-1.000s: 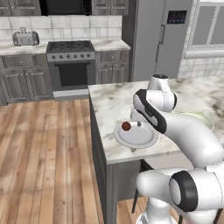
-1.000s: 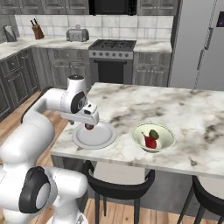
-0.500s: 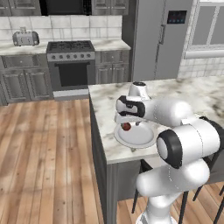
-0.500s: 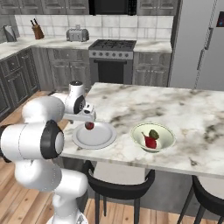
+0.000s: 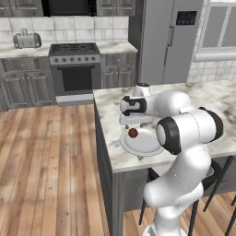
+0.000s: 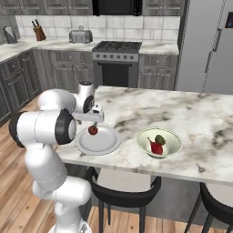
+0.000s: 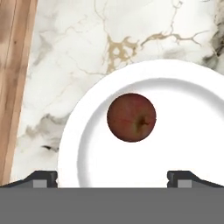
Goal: Take the fruits from the plate on the dining counter and place two fruits in each bowl.
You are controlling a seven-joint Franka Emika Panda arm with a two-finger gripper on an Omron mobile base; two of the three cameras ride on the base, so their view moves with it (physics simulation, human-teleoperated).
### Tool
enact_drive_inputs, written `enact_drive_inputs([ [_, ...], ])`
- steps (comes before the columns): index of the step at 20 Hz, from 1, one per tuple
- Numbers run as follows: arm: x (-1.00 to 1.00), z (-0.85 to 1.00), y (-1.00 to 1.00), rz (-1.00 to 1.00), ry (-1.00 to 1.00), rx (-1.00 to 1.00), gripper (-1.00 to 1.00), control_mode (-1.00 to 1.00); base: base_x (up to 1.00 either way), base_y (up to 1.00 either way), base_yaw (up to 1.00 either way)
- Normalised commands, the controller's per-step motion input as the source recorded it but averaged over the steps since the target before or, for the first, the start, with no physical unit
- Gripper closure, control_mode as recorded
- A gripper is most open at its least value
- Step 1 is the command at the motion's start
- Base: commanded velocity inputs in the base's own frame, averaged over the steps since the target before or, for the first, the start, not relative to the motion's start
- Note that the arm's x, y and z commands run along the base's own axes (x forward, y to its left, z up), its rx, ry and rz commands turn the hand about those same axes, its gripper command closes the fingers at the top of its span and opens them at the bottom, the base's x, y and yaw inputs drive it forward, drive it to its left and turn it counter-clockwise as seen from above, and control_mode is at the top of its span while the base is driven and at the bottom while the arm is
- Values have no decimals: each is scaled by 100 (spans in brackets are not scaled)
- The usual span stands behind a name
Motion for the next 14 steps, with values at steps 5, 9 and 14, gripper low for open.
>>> enact_drive_inputs([
  [5, 29, -49, -10, 0, 0, 0, -100, -100, 0, 0, 0],
  [9, 30, -44, 0, 0, 3, 0, -100, -100, 0, 0, 0],
  [14, 14, -31, 0, 0, 5, 0, -100, -100, 0, 0, 0],
])
